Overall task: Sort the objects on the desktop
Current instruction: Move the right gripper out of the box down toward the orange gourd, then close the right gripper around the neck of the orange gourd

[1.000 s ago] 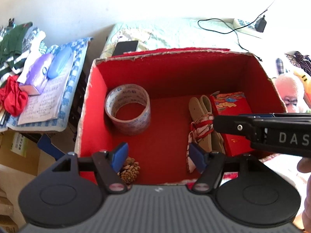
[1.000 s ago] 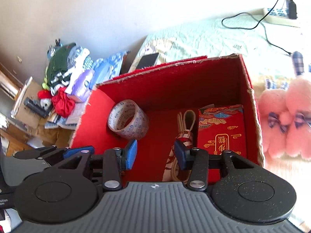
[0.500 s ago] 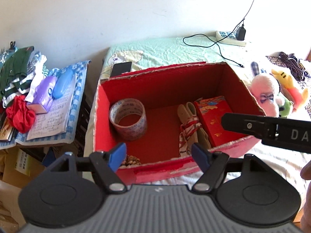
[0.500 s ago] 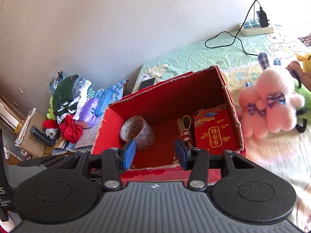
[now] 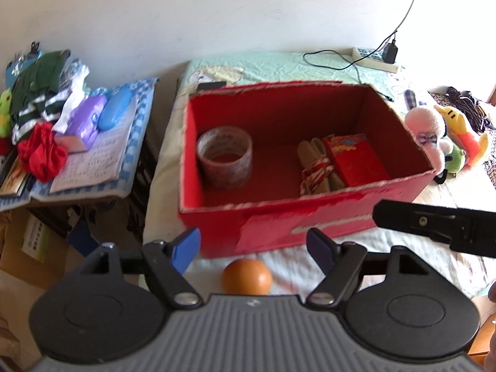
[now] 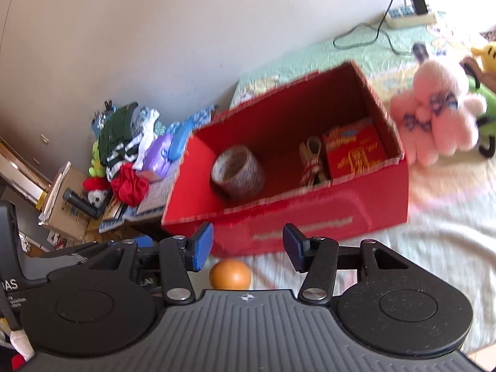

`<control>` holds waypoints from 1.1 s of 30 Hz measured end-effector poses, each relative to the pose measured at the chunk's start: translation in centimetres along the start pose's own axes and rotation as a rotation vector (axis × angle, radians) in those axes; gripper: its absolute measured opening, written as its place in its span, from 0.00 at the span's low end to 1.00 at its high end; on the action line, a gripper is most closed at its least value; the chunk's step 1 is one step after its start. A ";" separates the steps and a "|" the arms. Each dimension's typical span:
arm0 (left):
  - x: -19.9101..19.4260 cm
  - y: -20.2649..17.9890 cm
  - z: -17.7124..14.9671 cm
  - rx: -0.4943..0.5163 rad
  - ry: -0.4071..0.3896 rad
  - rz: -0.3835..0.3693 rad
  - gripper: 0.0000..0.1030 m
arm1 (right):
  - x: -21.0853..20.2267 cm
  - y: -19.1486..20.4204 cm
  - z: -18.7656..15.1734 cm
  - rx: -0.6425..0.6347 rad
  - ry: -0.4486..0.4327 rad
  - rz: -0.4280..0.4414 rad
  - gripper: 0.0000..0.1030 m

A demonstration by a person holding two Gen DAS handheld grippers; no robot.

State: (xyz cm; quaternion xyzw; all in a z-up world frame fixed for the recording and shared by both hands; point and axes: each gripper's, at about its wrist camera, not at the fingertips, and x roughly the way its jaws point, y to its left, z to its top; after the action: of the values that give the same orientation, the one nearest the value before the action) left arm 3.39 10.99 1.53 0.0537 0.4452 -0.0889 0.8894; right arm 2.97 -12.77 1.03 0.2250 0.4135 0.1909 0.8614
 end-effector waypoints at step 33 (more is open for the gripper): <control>8.1 4.0 -7.7 -0.098 0.190 -0.191 0.47 | 11.4 0.0 -5.5 0.151 0.401 0.120 0.51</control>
State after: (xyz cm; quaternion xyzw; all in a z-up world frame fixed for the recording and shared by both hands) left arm 2.95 15.41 -9.54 -0.0242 0.5341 -0.1460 0.8323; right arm 5.22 -5.66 -9.20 0.2707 0.5754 0.2512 0.7298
